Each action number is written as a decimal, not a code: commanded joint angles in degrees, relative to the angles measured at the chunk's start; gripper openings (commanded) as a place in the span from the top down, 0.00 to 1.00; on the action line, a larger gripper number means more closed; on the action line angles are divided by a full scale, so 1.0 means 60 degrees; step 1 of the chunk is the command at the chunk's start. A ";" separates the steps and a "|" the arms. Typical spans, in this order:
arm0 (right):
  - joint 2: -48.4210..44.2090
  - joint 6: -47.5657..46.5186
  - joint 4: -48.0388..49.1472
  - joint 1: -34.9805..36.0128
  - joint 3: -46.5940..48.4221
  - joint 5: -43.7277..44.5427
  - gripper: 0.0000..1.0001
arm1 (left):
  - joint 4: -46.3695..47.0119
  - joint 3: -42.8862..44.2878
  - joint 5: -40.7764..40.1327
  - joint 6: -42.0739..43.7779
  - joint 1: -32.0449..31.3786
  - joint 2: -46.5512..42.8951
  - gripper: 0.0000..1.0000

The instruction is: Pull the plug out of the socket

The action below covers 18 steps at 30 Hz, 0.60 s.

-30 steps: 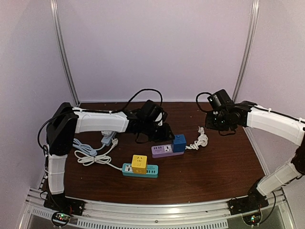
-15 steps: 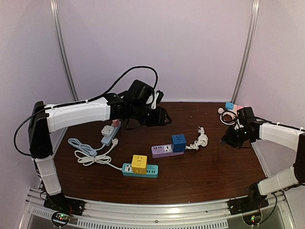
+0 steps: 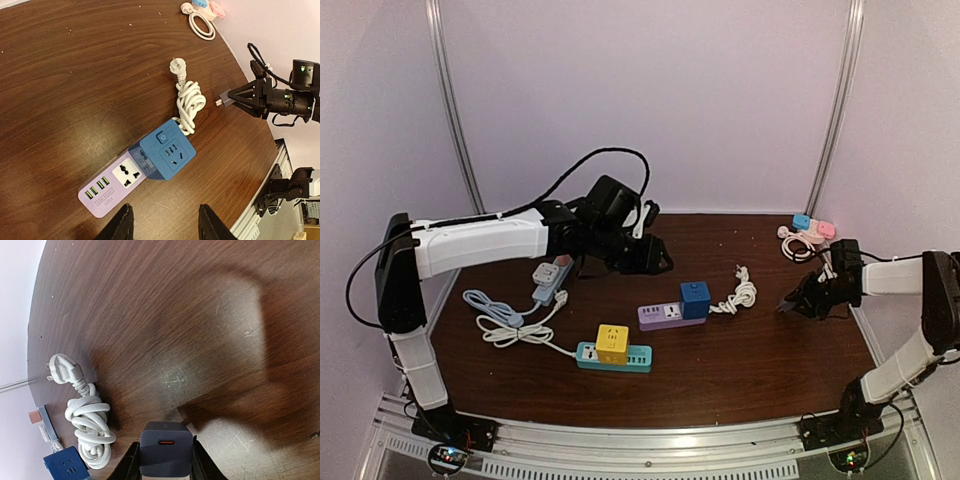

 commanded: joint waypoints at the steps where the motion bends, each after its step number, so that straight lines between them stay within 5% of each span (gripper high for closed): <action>1: 0.0266 -0.0190 0.0365 -0.0274 -0.0057 -0.0386 0.64 | 0.0361 -0.0200 -0.0083 0.0032 0.0021 -0.0382 0.55; 8: 0.0487 -0.0484 0.0178 -0.0390 0.0101 -0.0119 0.44 | 0.0622 -0.0509 -0.0077 -0.0120 0.0029 -0.0415 0.54; 18: -0.0334 -0.1372 -0.0933 -0.0172 0.0632 0.1196 0.37 | 0.0747 -0.0749 -0.0219 -0.0080 0.0141 -0.0511 0.51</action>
